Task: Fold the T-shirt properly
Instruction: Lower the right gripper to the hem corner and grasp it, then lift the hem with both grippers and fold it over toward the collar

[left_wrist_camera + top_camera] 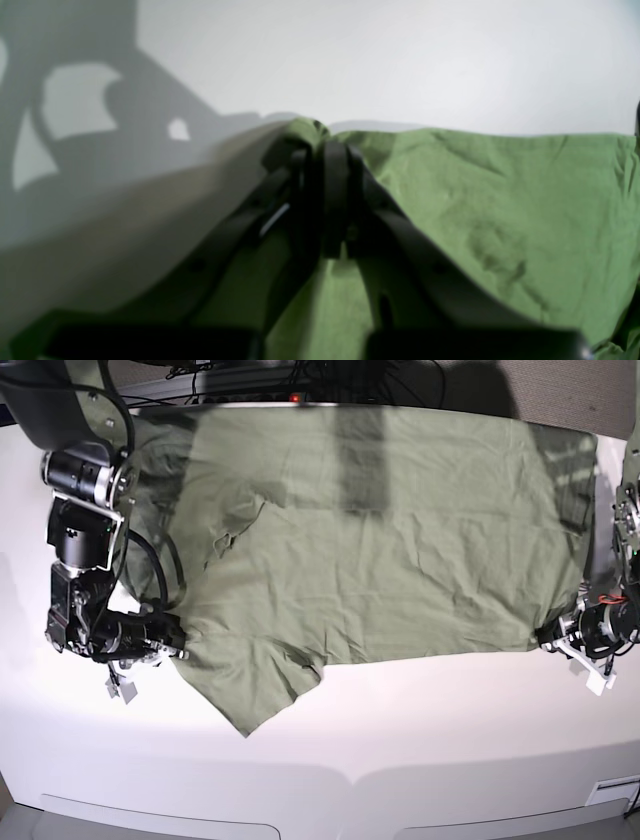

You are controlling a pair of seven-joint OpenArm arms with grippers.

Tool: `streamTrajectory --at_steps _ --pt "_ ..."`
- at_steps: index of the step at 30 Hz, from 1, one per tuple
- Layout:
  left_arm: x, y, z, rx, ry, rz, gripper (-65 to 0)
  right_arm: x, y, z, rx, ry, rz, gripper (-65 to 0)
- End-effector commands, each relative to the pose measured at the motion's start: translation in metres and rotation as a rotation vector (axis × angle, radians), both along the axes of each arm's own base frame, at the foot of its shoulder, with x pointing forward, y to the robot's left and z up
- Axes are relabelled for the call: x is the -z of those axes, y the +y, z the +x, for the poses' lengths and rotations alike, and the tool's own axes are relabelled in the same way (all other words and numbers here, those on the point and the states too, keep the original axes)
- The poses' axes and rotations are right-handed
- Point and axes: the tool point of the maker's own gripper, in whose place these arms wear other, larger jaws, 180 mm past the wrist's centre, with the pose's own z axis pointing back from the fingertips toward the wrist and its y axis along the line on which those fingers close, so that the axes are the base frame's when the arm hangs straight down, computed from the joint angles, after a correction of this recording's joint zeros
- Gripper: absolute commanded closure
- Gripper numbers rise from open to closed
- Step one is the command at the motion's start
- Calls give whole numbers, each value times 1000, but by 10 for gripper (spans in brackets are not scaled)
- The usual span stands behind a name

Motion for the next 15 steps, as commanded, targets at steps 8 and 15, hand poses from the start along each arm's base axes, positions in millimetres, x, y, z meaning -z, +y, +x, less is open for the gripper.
streamTrajectory --at_steps 8,15 --pt "-45 8 46 -53 -219 8 0 -29 -18 23 21 -101 -33 0" --pt "-50 -10 53 -12 -230 -1 0 -52 -46 28 27 -152 -91 0"
